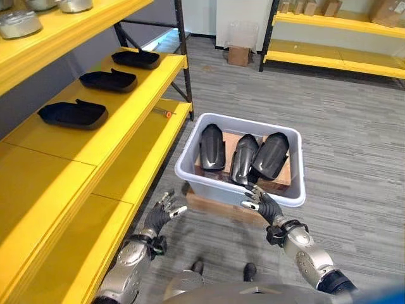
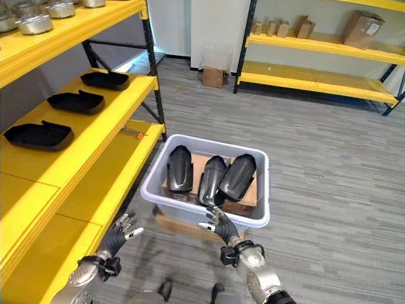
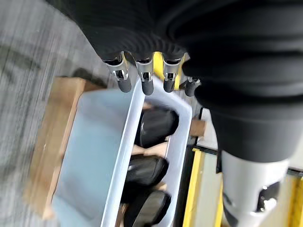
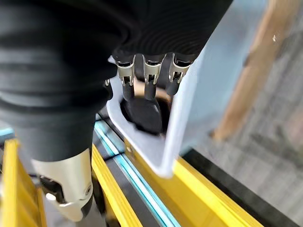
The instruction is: Move parts from the plastic box to the shelf.
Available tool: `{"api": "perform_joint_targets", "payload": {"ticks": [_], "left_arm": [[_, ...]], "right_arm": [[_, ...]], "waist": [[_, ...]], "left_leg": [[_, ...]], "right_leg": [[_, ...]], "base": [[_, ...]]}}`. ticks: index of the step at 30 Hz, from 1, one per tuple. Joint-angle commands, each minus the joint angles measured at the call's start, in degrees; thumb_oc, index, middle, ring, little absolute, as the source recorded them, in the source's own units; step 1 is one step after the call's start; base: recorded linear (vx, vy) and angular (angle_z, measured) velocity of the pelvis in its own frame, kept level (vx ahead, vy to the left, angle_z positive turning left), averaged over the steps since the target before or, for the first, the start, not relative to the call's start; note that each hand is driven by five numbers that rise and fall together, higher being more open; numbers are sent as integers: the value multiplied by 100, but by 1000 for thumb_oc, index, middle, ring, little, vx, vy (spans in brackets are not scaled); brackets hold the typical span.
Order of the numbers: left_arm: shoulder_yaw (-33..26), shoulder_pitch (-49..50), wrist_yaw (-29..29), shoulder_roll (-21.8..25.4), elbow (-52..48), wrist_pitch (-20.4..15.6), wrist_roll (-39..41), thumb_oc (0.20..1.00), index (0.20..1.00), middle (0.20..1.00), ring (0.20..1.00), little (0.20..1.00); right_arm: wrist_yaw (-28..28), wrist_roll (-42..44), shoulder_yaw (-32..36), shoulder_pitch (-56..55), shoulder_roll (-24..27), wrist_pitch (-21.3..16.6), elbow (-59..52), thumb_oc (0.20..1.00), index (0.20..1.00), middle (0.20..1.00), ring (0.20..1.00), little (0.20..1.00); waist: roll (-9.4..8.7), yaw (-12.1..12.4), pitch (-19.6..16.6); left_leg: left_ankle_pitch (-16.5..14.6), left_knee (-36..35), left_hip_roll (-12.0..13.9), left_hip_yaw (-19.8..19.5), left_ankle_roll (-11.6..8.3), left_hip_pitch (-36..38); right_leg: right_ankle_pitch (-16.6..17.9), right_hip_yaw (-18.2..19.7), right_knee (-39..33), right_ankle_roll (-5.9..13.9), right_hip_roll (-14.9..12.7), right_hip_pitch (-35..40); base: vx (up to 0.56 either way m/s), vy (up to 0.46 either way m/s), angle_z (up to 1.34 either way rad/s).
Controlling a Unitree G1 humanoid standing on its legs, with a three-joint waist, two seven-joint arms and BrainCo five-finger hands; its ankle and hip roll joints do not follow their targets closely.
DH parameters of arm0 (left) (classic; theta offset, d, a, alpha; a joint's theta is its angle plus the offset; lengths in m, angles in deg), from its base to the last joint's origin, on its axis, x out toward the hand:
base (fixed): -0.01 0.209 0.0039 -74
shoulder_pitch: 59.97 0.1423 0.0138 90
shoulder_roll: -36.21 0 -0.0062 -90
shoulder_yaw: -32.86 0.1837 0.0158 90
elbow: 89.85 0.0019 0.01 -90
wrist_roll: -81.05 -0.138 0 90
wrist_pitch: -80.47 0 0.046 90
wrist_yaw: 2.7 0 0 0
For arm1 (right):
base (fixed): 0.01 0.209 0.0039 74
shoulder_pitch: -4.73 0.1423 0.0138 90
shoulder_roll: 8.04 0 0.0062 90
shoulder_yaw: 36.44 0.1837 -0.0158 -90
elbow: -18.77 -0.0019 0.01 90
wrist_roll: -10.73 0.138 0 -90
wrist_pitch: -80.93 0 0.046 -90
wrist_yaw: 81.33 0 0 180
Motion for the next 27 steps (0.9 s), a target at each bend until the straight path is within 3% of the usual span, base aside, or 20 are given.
{"api": "perform_joint_targets", "payload": {"ticks": [1,6,14,21,22,23,25,26,27], "left_arm": [[-114,-502,1,120,-383,-349,59,1000,1000,1000,1000,1000],[-129,-437,-1,157,-410,-351,72,1000,1000,1000,1000,1000],[-121,-380,-23,130,-439,-344,101,1000,1000,1000,1000,1000],[-93,-493,-34,90,-402,-368,93,1000,1000,1000,1000,1000],[-124,-507,-26,55,-372,-374,95,1000,1000,1000,1000,1000],[-127,-535,-23,45,-369,-378,128,1000,1000,1000,1000,1000],[-107,-608,5,65,-368,-371,199,1000,1000,1000,1000,1000],[-101,-614,52,47,-371,-364,243,1000,1000,1000,1000,1000],[-121,-590,66,42,-406,-339,264,1000,1000,1000,1000,1000]], "right_arm": [[17,-45,-65,-112,6,-220,-542,1000,1000,1000,1000,1000],[30,-20,-9,-175,67,-235,-555,1000,1000,1000,1000,1000],[31,-16,3,-216,106,-267,-581,1000,1000,1000,1000,1000],[12,-16,43,-220,185,-324,-700,1000,1000,1000,1000,1000],[7,-12,41,-223,207,-350,-715,1000,1000,1000,1000,1000],[19,10,26,-191,223,-378,-710,1000,1000,1000,1000,1000],[62,-9,30,-79,285,-434,-754,1000,1000,1000,1000,1000],[106,-29,47,-26,309,-436,-752,1000,1000,1000,1000,1000],[136,-16,69,-8,317,-435,-770,1000,1000,1000,1000,1000]], "waist": [[-166,-144,-113],[-91,-151,-151],[-21,-174,-194],[-19,-280,-177],[-70,-254,-132],[-144,-175,-11],[-325,-7,227],[-391,36,298],[-444,30,307]], "left_leg": [[-391,-16,-162,-164,208,550],[-264,-209,78,-158,110,650],[-156,-337,242,-97,29,715],[-44,-72,447,-49,-139,586],[330,570,475,-62,-250,292],[642,1086,332,-184,-275,-20],[846,2091,-171,-567,-141,-595],[880,2294,-271,-626,-117,-773],[785,2141,-201,-475,-71,-958]], "right_leg": [[972,119,-679,437,-495,-245],[794,-54,-496,407,-420,-275],[675,-70,-463,364,-330,-285],[393,-27,-279,218,-161,-311],[301,14,-327,102,-72,-188],[302,37,-377,32,-57,-90],[350,81,-444,-30,-106,30],[347,87,-461,-16,-163,56],[331,61,-473,3,-233,75]], "base": [[120,-131,9],[79,-59,1],[50,-33,3],[31,-70,1],[-10,-124,3],[-30,-161,12],[-39,-89,10],[35,-26,-10],[121,24,-17]]}}
